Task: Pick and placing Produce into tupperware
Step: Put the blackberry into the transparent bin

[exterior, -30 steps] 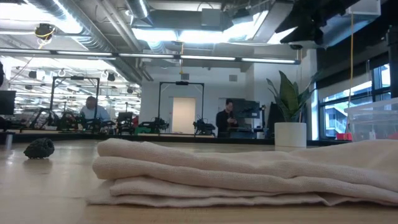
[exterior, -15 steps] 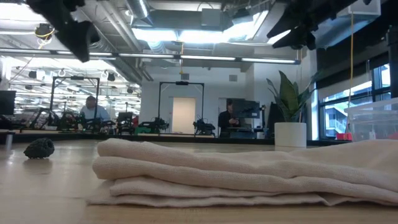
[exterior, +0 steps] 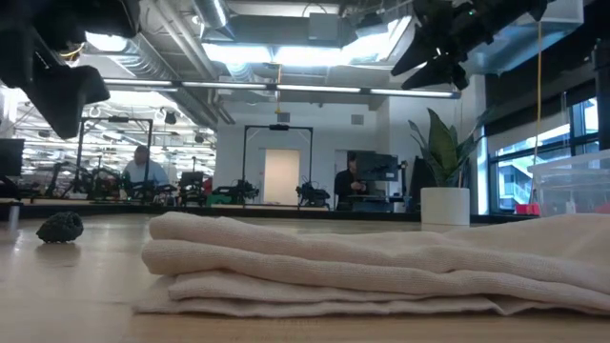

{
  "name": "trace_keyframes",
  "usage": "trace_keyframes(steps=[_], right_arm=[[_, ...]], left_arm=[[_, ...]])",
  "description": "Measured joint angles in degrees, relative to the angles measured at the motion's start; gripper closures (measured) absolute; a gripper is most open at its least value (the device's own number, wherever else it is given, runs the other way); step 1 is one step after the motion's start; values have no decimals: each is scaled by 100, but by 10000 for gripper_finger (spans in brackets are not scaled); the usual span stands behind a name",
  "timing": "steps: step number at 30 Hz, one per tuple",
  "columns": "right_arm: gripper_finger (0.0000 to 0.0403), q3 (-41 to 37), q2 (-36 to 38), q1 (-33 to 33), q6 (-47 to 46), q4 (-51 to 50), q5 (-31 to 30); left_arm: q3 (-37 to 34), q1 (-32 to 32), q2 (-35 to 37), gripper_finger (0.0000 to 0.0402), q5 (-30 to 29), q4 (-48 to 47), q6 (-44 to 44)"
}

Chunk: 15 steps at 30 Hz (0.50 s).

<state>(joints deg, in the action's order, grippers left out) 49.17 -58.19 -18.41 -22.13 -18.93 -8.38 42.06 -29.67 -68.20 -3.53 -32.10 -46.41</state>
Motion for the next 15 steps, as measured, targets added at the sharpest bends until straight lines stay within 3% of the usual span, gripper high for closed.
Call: trace_keyframes(steps=[15], right_arm=[[198, 0, 46, 116, 9, -5, -2]], left_arm=[[-2, -164, 0, 101, -147, 785, 12]])
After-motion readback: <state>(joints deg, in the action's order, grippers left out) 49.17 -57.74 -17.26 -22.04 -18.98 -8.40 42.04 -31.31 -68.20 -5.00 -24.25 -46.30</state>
